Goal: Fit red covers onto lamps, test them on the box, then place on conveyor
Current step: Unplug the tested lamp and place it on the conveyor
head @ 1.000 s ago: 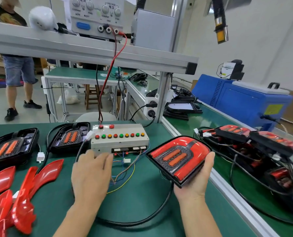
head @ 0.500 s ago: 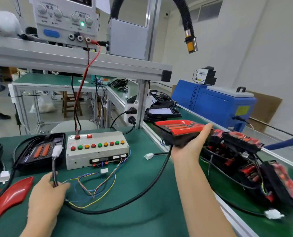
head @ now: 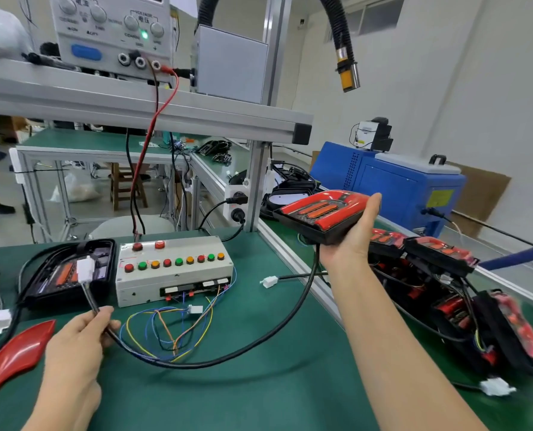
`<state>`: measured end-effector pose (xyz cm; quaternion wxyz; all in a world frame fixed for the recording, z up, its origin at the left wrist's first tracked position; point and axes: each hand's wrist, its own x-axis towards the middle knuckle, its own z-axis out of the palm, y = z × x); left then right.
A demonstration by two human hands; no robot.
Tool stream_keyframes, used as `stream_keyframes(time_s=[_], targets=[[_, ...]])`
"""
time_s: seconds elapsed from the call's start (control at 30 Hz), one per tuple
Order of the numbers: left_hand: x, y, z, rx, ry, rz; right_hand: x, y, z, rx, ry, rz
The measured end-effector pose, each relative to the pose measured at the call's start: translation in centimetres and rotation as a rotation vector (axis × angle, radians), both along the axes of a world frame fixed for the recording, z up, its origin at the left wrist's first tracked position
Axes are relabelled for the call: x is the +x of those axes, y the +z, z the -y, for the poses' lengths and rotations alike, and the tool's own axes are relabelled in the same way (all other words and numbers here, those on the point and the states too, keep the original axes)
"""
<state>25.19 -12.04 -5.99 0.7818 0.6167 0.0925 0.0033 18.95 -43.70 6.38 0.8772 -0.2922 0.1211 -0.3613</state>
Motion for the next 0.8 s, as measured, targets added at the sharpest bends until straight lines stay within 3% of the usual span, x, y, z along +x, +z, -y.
stream_keyframes(time_s=[0.23, 0.5, 0.8], targets=[[0.1, 0.1, 0.1, -0.022, 0.042, 0.131, -0.7, -2.5, -0.4, -0.034, 0.128, -0.128], [-0.5, 0.6, 0.7, 0.027, 0.125, 0.326, -2.0, -7.4, -0.9, -0.097, 0.417, -0.478], [-1.6, 1.1, 1.2, 0.011, 0.114, 0.344, -2.3, -10.4, 0.0, -0.248, 0.340, -0.785]])
